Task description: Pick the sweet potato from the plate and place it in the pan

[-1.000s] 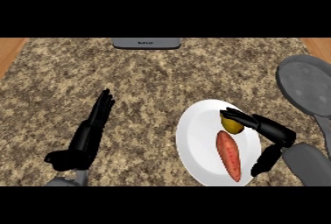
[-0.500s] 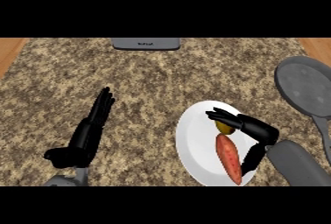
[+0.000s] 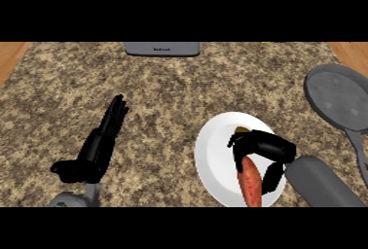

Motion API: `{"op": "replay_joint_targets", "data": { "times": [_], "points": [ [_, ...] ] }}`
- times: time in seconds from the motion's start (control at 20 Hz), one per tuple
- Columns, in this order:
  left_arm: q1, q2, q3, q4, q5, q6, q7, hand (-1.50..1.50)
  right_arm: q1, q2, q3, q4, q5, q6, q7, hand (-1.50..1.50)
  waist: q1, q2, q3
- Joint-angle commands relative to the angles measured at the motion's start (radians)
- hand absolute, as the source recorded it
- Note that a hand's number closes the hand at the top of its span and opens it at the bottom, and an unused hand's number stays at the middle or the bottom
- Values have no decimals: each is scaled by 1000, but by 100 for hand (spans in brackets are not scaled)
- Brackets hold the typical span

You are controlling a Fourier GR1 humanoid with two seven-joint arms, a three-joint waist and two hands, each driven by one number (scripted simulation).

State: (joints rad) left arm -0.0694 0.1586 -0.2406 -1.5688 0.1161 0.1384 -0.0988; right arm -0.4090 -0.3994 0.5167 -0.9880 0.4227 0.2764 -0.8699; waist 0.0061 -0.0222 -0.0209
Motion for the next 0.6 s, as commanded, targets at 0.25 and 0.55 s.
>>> {"op": "replay_joint_targets", "data": {
  "times": [0.25, 0.55],
  "points": [
    [-28, -3, 39, 33, 14, -26, 6, 0, -7, 63, -77, 169, -11, -77, -91, 150, 4, 27, 22],
    [12, -3, 22, -10, -14, 9, 5, 0, -32, -39, -288, 213, -40, -254, 479, 150, -40, 15, 5]
  ]
}}
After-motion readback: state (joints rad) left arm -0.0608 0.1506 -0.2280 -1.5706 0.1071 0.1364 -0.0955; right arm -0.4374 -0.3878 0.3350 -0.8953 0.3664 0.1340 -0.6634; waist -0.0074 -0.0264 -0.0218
